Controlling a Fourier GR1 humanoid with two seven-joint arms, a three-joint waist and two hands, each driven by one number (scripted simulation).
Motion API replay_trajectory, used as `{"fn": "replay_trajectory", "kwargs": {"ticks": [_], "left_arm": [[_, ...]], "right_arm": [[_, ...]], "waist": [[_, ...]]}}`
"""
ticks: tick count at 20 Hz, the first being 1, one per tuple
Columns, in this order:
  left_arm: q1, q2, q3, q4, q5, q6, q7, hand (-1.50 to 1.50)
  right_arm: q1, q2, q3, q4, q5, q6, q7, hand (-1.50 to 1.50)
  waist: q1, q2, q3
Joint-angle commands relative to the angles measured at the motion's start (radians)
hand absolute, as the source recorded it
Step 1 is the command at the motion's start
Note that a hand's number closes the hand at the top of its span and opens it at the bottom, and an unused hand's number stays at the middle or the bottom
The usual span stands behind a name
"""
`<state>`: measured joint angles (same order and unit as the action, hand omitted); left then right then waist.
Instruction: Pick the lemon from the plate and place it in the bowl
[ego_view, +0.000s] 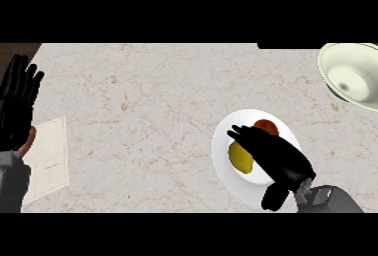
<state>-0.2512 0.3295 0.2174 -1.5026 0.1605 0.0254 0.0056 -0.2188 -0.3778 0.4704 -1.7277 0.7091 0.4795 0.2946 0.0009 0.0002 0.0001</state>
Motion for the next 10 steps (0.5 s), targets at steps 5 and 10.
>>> {"fn": "replay_trajectory", "kwargs": {"ticks": [5,10], "left_arm": [[-0.001,-0.048,-0.015,0.013,-0.042,0.025,-0.012,0.00],[0.017,-0.056,-0.002,0.039,-0.045,0.002,-0.069,0.00]], "right_arm": [[0.052,0.076,0.002,0.030,0.119,0.011,-0.029,-1.50],[0.036,0.161,0.020,0.129,0.193,-0.027,-0.048,-1.50]], "waist": [[-0.002,-0.001,0.000],[-0.001,0.000,0.000]]}}
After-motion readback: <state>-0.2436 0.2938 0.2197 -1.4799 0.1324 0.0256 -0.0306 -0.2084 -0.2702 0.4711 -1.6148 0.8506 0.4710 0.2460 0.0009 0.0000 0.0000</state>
